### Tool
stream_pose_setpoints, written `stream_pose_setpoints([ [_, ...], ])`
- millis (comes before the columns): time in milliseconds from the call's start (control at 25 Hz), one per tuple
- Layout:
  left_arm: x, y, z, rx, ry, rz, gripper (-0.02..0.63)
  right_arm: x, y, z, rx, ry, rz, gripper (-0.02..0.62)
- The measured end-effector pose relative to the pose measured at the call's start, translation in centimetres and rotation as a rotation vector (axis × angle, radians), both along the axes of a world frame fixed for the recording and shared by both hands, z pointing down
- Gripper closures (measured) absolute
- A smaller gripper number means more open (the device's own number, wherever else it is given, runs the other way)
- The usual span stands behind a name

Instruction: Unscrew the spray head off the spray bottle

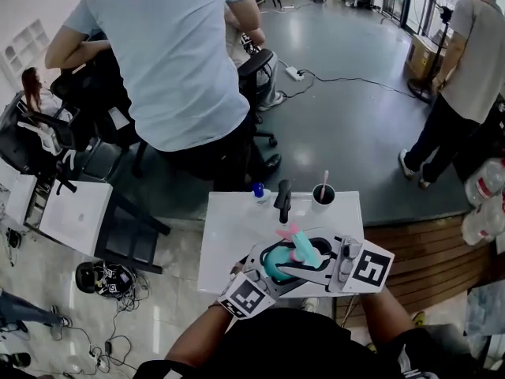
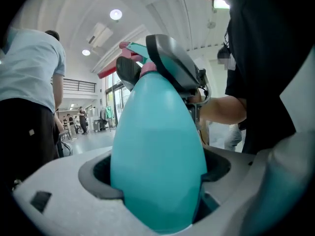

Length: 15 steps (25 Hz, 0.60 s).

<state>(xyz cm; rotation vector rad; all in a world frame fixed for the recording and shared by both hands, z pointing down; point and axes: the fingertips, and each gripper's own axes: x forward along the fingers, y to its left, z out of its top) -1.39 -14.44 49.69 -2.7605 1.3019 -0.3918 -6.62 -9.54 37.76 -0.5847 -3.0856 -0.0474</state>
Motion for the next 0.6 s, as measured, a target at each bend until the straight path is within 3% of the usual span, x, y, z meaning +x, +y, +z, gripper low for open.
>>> stream_pose_setpoints([
  [120,-1.0,-0.7,0.0,-0.017,0.041,-0.066,0.155,-0.5,-1.0,-0.1,0.021,-0.031,0.087,0.429],
  [240,-3.4,-1.7,0.1,-0.048,0.105,-0.193,0.155,-0.2,-3.3,-0.9,-0.073,-0.101,0.210,0.365],
  [360,-5.4,-2.3,0.5,-0.063,0.108,-0.295,0.155,0.8,-5.2,-0.8,-0.169,-0.143,0.293,0.365],
  [600,-7.5,-3.2,1.2,-0.059,0.063,-0.403,0.155,-0.2,-5.1,1.2,-0.235,-0.068,0.365,0.422],
])
